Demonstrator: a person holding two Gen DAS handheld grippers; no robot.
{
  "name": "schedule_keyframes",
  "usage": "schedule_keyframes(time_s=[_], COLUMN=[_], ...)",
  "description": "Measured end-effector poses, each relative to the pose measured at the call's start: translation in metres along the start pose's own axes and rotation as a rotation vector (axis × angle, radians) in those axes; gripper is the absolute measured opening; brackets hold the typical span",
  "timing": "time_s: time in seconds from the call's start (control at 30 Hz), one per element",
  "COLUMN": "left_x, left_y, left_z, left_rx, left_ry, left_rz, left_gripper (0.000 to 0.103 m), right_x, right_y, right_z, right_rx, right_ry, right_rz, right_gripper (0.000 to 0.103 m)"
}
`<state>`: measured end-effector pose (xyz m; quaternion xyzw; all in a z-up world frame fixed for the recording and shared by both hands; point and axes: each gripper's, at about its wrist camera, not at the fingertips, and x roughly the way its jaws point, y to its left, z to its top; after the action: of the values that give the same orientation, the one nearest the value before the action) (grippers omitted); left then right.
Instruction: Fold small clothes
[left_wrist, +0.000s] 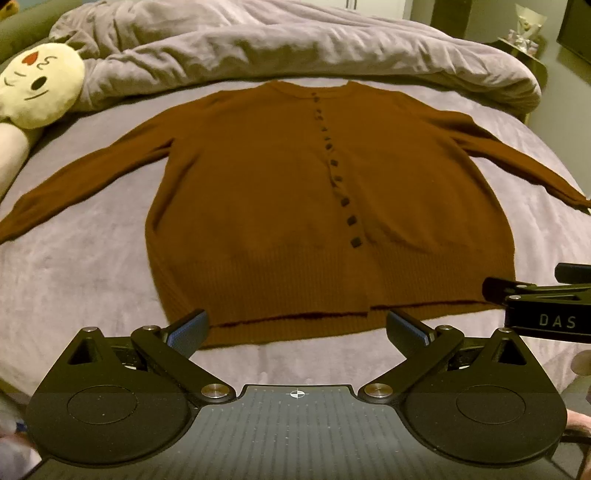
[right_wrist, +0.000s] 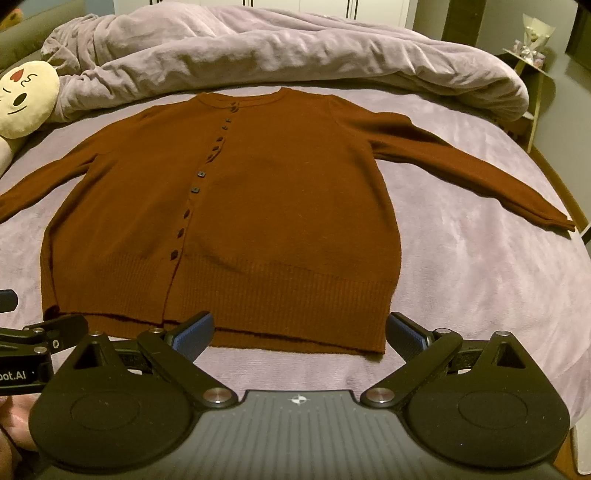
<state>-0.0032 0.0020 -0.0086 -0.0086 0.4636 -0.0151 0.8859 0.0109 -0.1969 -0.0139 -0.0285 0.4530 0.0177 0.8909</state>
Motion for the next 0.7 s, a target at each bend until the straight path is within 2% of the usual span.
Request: schedule_keyframes(time_s=[0.7], left_x=[-0.0012], left_y=[-0.0004], left_z=[0.0009], left_rx=[0.0], left_ry=[0.013], left_rz=[0.0], left_gripper=[0.103], right_x=[-0.0005], right_y=[-0.002], right_z=[0.0007], right_rx=[0.006], right_ry=[-0.001], right_rz=[0.004], right_gripper=[0.099])
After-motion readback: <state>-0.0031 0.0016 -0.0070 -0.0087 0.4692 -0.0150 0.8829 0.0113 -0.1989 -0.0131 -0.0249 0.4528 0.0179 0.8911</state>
